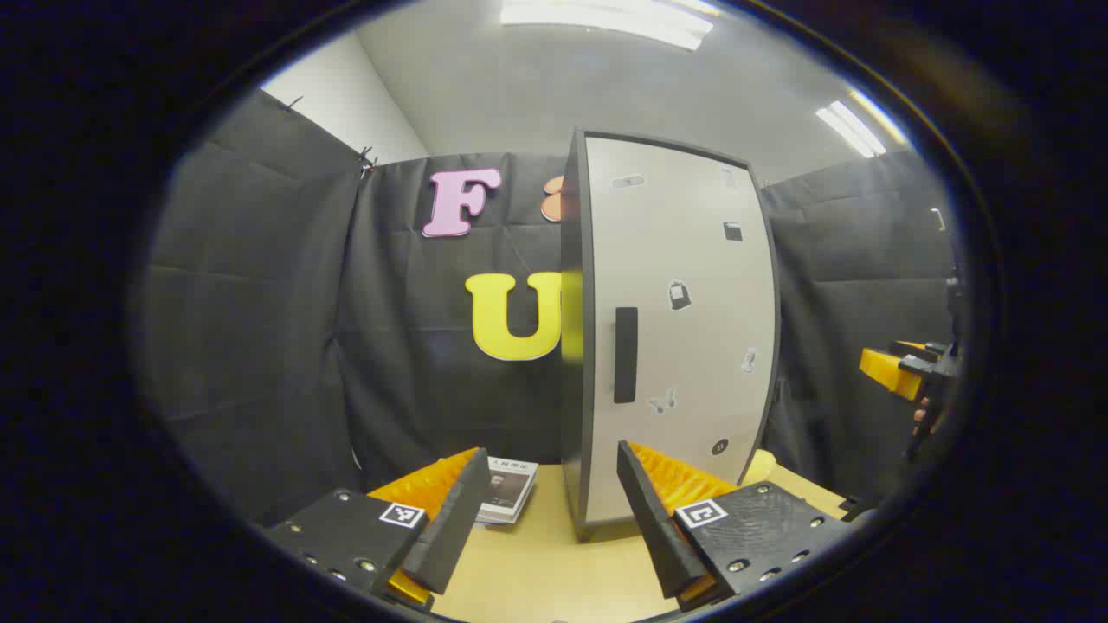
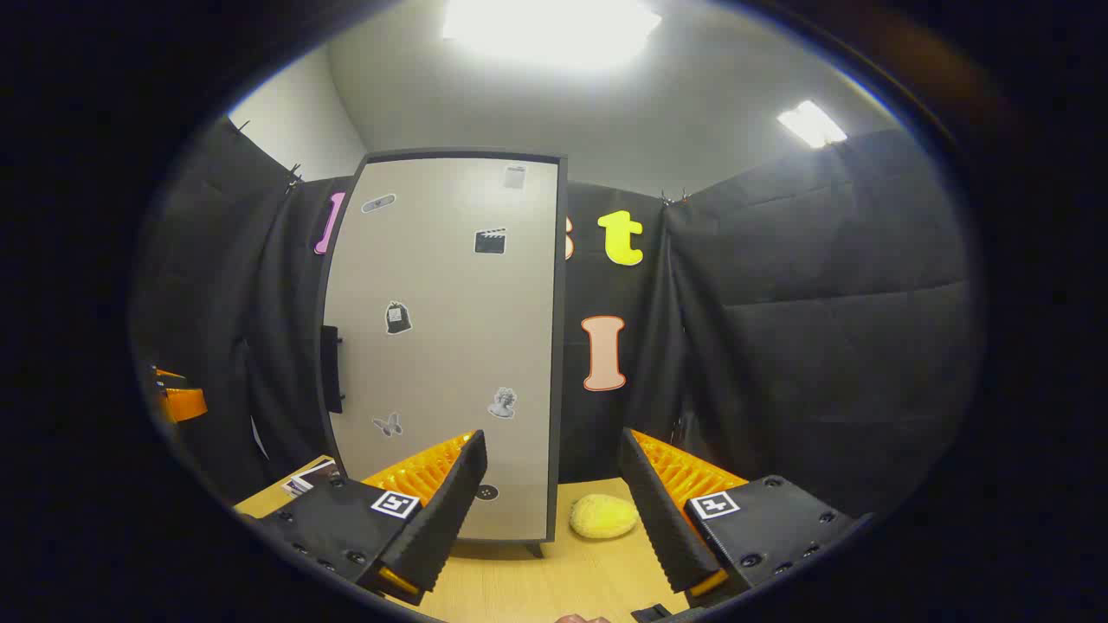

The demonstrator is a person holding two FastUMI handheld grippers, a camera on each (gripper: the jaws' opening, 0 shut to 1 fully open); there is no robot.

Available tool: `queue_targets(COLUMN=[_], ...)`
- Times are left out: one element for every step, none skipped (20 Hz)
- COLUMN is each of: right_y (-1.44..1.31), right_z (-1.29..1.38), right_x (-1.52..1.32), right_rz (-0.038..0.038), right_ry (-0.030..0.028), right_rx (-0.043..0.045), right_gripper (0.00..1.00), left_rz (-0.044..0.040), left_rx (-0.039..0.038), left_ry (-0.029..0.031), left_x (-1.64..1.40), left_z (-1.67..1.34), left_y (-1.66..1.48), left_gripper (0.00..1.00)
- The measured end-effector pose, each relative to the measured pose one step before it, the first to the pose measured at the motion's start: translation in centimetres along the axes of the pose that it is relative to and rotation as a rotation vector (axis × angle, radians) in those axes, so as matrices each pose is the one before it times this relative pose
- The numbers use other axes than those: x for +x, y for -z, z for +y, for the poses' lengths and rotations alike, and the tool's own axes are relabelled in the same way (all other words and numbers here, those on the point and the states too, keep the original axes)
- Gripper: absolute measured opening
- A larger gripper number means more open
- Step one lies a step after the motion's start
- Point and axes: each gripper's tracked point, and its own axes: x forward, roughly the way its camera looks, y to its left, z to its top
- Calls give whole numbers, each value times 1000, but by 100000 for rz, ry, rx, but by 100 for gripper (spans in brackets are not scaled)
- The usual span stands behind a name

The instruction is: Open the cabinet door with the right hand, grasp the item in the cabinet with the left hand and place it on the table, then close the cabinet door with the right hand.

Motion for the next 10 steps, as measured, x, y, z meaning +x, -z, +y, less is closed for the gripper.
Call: queue_targets(right_y=[82,78,42,10,128,273,261,206,122,95], right_z=[84,71,25,-3,-78,90,121,49,81,51], right_x=[-97,-51,-48,-60,-40,-69,-2,41,-20,-22], right_rz=[534,399,292,-115,507,873,1080,834,543,360], right_ry=[-63,30,261,598,724,213,62,74,54,199], right_rx=[349,531,547,209,78,190,276,271,228,204], right_gripper=[97,98,98,96,98,97,97,98,98,98], left_rz=[622,681,180,-373,-441,-173,-110,-170,-264,-220], left_rx=[77,-184,-257,17,328,590,583,386,-30,-270], left_ry=[-569,212,471,336,210,77,250,255,314,632], left_x=[-4,45,39,-30,67,25,54,58,21,14], left_z=[225,49,-100,91,123,98,11,-33,-94,-99], left_y=[362,257,218,-30,-63,-121,41,-15,88,-38], left_gripper=[87,87,89,89,89,87,89,89,89,89])
